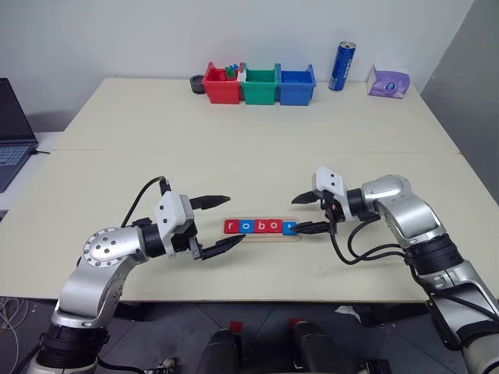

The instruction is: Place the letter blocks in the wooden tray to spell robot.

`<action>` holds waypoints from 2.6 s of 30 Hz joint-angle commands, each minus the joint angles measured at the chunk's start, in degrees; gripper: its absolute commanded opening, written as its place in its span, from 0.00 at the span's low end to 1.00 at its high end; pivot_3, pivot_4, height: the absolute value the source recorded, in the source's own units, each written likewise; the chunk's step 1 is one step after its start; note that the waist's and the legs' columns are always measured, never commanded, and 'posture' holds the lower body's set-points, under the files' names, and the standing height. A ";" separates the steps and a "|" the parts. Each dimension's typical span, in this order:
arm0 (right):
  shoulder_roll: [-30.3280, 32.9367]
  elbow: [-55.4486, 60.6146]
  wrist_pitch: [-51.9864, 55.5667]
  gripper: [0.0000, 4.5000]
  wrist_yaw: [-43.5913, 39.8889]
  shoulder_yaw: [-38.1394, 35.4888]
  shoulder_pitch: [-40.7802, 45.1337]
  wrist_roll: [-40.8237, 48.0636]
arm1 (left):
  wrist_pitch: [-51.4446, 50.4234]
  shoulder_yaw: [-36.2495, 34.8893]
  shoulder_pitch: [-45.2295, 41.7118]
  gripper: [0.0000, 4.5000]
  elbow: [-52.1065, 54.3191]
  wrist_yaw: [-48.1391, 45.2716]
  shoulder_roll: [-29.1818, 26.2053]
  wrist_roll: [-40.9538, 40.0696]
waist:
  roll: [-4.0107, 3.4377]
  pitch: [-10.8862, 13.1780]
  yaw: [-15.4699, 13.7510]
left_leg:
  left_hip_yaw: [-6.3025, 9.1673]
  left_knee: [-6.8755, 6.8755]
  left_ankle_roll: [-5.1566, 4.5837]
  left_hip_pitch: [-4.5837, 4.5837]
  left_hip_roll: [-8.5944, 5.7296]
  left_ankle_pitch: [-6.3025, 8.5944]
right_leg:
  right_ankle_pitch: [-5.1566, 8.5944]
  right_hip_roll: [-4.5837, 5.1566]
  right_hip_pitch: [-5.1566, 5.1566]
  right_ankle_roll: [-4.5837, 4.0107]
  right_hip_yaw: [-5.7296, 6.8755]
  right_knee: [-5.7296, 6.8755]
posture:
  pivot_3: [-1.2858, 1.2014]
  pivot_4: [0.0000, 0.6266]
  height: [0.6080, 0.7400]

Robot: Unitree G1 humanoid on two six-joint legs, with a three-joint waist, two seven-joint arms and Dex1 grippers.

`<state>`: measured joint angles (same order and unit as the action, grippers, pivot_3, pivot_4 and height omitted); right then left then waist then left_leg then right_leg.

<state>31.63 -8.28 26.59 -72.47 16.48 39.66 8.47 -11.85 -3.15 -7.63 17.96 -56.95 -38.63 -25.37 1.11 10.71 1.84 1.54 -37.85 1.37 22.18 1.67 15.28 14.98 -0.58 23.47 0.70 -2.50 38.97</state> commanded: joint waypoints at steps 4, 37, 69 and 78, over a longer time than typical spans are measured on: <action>2.11 8.23 0.42 0.39 -0.25 -0.39 -5.11 2.19 | 0.74 -0.22 0.41 1.00 2.50 -0.14 -0.29 -0.27 | 0.00 0.00 -0.05 | -0.01 -0.01 0.00 0.01 0.01 0.00 | 0.10 0.02 0.00 0.17 -0.01 0.00 | 0.52 0.24 1.00; -1.75 6.23 -6.23 0.01 11.35 2.79 -7.86 -4.04 | 0.17 0.64 0.65 1.00 3.18 0.00 -0.09 -0.28 | 0.00 0.00 -0.04 | -0.02 -0.02 0.00 0.00 -0.01 0.00 | 0.12 -0.01 0.00 0.21 -0.03 0.00 | 0.52 0.24 1.00; 9.53 22.66 12.85 0.99 10.93 -6.95 -11.54 8.50 | -12.42 -10.22 13.25 1.00 5.53 7.97 -5.95 -0.46 | 0.02 0.01 -0.01 | 0.02 0.02 0.00 0.00 0.06 0.00 | 0.20 0.00 0.03 0.20 -0.01 0.00 | 0.52 0.24 1.00; 9.75 26.07 14.64 0.99 15.42 -6.64 -15.02 8.87 | -11.79 -10.86 14.99 1.00 7.61 7.89 -6.38 0.77 | 0.02 0.01 -0.15 | -0.02 0.00 0.00 0.06 0.05 0.00 | 0.20 0.12 0.03 0.21 -0.03 -0.02 | 0.52 0.24 1.00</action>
<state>40.78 15.28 41.07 -58.01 11.28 24.50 16.96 -24.59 -12.89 7.46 23.16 -48.94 -43.99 -24.72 1.13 10.72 1.69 1.53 -37.86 1.37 22.25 1.72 15.29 15.19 -0.46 23.50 0.91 -2.52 38.95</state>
